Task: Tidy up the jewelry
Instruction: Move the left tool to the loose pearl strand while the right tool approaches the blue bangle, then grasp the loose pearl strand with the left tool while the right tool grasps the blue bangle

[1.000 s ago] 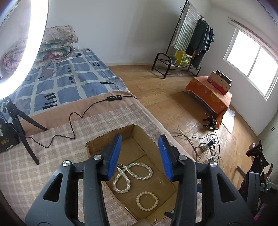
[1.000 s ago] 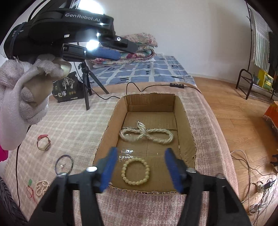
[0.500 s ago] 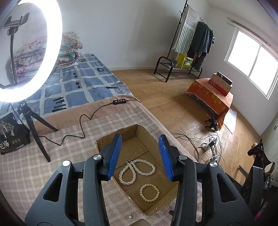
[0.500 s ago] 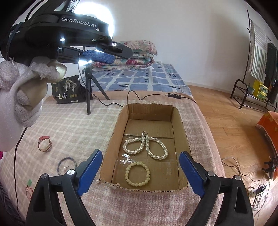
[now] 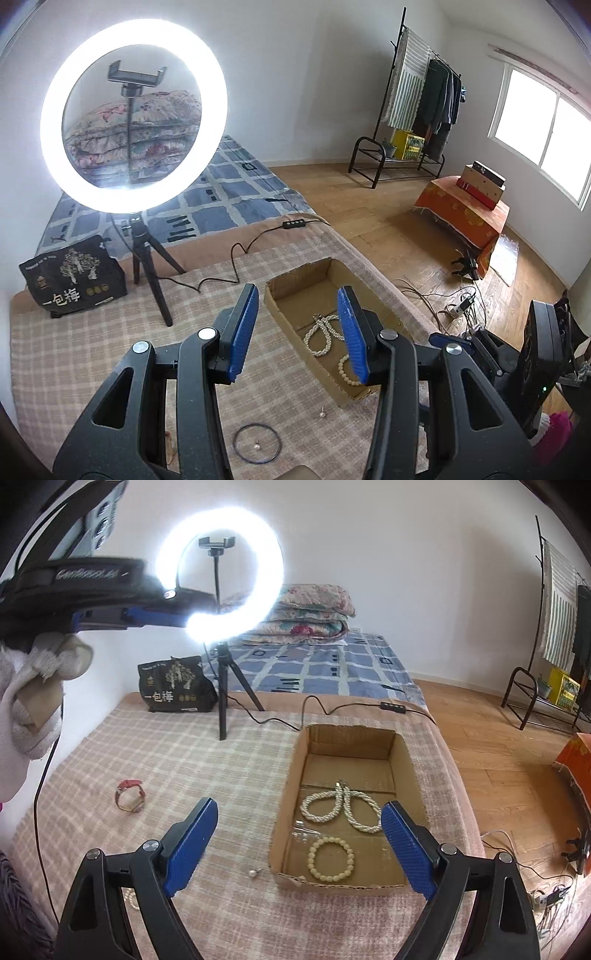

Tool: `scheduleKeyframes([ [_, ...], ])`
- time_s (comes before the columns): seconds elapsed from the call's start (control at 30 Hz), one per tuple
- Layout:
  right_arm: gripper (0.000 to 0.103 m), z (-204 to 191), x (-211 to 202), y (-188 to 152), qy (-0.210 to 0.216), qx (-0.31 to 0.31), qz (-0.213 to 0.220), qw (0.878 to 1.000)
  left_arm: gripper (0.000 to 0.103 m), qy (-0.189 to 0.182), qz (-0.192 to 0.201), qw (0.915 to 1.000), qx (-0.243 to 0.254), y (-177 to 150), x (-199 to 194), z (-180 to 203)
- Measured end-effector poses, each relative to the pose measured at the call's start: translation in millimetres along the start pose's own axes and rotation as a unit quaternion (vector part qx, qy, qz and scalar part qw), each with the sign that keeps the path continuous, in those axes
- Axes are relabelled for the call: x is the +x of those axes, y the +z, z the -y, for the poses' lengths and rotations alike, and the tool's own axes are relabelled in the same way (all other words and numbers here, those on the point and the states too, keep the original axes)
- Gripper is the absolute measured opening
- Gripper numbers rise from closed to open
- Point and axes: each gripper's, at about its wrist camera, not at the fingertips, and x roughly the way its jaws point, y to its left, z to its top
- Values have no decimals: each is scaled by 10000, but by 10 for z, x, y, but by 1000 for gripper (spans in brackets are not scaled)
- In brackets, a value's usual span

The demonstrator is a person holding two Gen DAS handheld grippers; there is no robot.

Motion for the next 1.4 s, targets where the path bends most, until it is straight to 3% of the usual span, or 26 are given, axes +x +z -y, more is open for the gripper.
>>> scheduleKeyframes([
  [0.33, 85, -386, 116, 23, 304, -182, -112, 9993, 45, 338, 5, 9992, -223, -538, -716, -467],
  [0.53, 78, -604, 279, -32, 459, -254, -306, 9982, 45, 388, -185, 9982, -409, -1022, -933, -663],
  [0.9, 65, -945, 703, -227, 640, -403, -870, 9933, 45, 229, -1009, 9901, -944, -1971, -606, -912],
  [1.17, 53, -995, 1057, -419, 712, -324, -1397, 9871, 45, 205, -1676, 9832, -693, -2424, -246, -871],
  [1.2, 52, -977, 1105, -443, 710, -282, -1461, 9863, 43, 203, -1774, 9816, -677, -2481, -194, -865],
  [1.27, 47, -944, 1174, -471, 700, -232, -1562, 9850, 29, 204, -1976, 9782, -599, -2587, -95, -852],
  [1.4, 46, -907, 1277, -530, 695, -160, -1700, 9829, 26, 291, -2197, 9744, -386, -2728, 62, -804],
])
